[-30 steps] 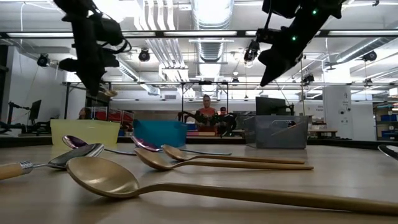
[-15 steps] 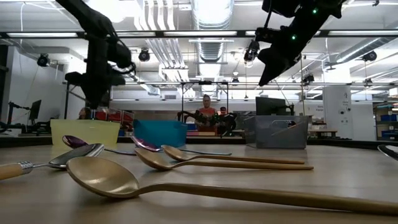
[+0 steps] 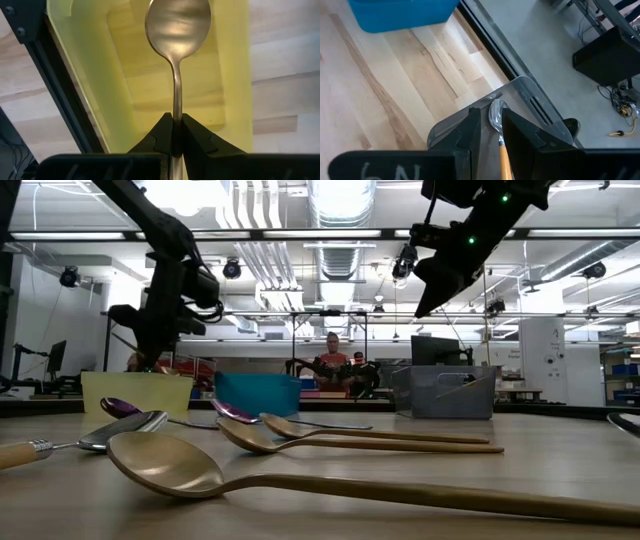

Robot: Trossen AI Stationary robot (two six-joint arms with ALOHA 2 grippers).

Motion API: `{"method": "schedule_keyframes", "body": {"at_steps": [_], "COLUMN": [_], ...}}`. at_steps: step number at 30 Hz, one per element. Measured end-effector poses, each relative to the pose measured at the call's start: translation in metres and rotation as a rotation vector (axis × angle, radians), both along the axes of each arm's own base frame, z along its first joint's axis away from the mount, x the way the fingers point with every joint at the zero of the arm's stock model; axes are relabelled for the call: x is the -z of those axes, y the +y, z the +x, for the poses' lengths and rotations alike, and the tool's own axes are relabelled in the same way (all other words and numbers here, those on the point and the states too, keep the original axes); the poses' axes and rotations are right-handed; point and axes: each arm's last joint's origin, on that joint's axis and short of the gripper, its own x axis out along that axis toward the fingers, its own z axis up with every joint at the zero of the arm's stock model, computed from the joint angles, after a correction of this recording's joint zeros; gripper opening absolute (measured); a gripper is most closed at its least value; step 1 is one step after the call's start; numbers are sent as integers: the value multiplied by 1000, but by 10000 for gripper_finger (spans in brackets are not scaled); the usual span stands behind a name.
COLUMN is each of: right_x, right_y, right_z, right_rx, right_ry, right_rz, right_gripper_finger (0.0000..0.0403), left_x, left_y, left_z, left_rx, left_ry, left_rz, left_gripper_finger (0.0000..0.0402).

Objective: Sort silverware by color (type)
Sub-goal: Put the gold spoon into the yellow bin, then put the blue spoon into the blue bin

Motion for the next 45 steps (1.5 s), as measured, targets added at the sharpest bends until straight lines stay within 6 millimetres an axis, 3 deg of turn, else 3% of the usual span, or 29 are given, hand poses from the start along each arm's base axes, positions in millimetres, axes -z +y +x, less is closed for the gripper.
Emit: {"method": "schedule_keyframes", "body": {"at_steps": [23,29,40,45], "right_x": [4,5,4,4], "right_y": [0,1,2,2], "right_z": [-1,-1,1,1], "right_rx": [-7,-41,-64,-64], "right_ry": [20,15,-6,-9], "right_rz": [0,33,47,47], "right_gripper_finger": [68,68,68,68], "left_x": [34,35,34,11], "left_y": [21,22,20,16], "left_z": [5,5,5,10], "left_rx": [-45,-43,14,119], "left_ry": [85,85,91,86], "left_rz": [-71,-67,-93,-102], "left_gripper_finger": [9,13,64,70]}}
